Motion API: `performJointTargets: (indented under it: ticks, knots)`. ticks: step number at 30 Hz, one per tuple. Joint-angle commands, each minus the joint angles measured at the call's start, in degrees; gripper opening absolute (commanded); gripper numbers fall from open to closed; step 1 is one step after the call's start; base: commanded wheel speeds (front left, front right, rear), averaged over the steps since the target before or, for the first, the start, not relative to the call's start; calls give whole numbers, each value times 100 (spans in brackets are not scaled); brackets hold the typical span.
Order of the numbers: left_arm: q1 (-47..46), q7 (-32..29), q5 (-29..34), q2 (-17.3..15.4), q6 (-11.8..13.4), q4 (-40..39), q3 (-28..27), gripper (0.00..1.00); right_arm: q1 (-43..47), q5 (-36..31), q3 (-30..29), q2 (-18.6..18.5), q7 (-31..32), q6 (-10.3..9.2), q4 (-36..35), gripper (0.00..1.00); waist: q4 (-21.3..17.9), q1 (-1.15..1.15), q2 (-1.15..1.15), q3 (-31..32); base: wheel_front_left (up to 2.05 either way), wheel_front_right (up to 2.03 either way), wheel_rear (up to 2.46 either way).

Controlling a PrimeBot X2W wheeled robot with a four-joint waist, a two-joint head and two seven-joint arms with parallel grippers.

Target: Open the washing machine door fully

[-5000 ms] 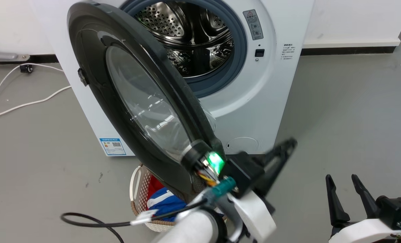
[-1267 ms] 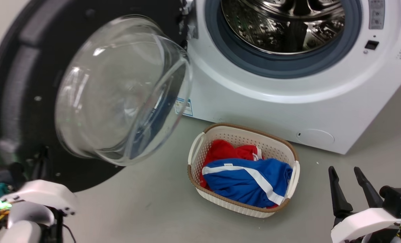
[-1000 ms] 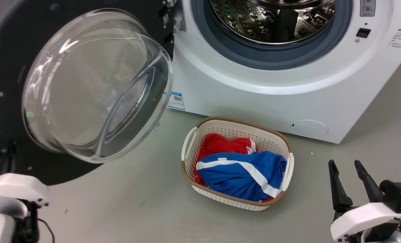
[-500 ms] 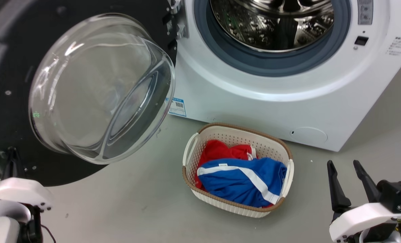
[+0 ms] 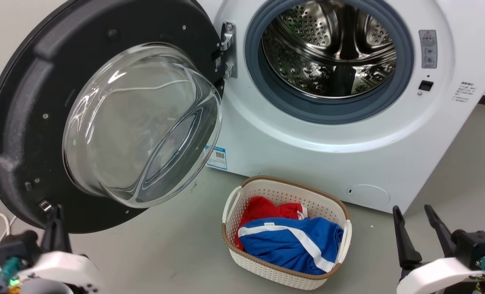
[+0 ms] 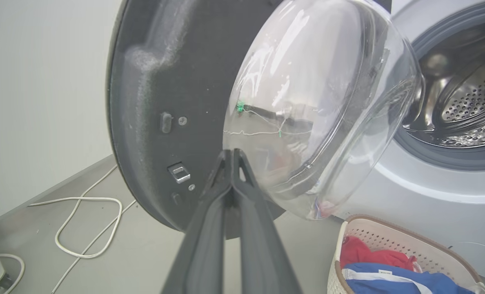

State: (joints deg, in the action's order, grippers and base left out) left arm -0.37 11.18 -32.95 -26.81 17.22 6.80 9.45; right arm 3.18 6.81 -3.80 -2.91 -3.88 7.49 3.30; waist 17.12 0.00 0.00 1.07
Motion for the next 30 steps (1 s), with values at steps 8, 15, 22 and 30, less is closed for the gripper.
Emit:
performJointTargets:
  ticks: [8, 15, 22, 30]
  knots:
    - [465, -224, 159, 166, 67, -893, 472, 0, 162, -70, 8, 5, 52, 0, -108, 100, -260, 0, 0, 207, 0, 0, 0]
    - [276, -277, 345, 241, -94, -951, 879, 0, 127, -114, 91, 5, 131, 1, -208, 100, -743, 0, 0, 271, 0, 0, 0]
    - [117, -216, 494, 314, -143, -718, 1104, 100, 146, -157, 105, 5, 207, 1, -283, 100, -1257, 0, 0, 297, 0, 0, 0]
    - [-24, -117, 652, 358, -96, -460, 1233, 100, 111, -290, 205, 6, 305, 1, -405, 100, -1719, 0, 0, 264, 0, 0, 0]
